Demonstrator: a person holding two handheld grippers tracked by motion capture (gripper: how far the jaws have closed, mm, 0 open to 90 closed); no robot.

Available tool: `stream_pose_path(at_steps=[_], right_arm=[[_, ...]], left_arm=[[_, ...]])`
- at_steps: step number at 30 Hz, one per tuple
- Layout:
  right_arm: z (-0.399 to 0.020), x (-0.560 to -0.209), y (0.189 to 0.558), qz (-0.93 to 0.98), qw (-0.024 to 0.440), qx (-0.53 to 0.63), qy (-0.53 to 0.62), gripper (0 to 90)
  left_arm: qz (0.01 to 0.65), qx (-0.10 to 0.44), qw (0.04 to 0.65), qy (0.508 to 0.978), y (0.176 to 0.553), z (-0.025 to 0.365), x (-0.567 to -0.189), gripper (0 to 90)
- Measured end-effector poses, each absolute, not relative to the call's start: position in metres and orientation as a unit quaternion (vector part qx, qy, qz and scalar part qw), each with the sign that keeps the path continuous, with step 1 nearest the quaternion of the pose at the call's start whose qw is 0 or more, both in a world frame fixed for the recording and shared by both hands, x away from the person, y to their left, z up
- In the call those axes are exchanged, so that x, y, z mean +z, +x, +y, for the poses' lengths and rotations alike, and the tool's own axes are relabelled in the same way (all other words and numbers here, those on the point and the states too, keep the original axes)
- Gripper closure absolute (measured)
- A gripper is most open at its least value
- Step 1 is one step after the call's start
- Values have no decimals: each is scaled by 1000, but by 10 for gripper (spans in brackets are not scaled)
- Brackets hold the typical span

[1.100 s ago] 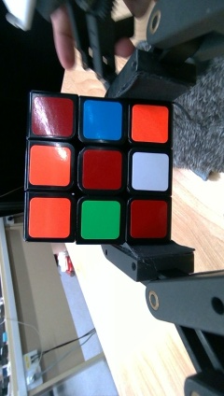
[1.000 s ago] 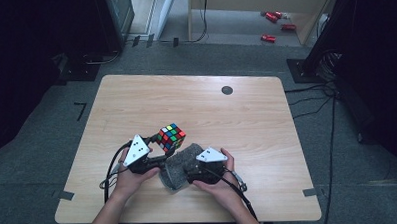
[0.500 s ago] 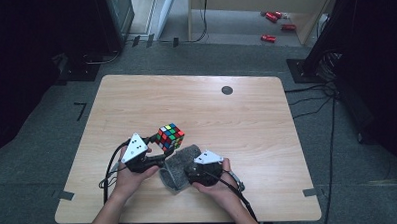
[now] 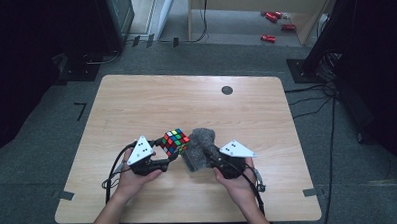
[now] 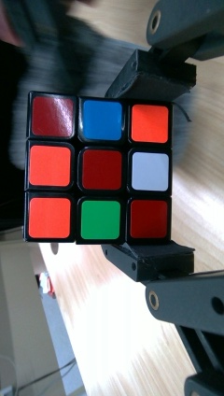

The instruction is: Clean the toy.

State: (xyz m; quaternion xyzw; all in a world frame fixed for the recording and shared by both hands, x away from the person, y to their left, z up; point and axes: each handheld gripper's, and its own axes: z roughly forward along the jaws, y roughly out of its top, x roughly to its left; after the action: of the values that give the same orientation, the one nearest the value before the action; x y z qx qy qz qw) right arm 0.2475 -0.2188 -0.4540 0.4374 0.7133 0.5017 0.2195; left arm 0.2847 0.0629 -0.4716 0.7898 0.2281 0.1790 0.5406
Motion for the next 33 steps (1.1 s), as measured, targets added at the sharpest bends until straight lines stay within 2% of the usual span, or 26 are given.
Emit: stream_pose_path(at_steps=[4,8,14,21,26,33], right_arm=[[-225,-436,242,692,207,547,424,711],[-219,-434,240,695,181,561,413,708],[-204,-432,234,703,159,575,388,707],[-215,-440,240,698,167,556,419,705],[-204,-434,233,708,167,564,392,704],[-213,-436,238,695,178,557,418,703]], left_arm=[[199,170,531,806,278,50,-475,350],[174,170,520,819,271,37,-478,350],[174,175,512,822,269,34,-477,352],[172,177,510,824,268,34,-475,354],[175,176,504,827,269,32,-477,354],[167,169,526,817,267,35,-471,354]])
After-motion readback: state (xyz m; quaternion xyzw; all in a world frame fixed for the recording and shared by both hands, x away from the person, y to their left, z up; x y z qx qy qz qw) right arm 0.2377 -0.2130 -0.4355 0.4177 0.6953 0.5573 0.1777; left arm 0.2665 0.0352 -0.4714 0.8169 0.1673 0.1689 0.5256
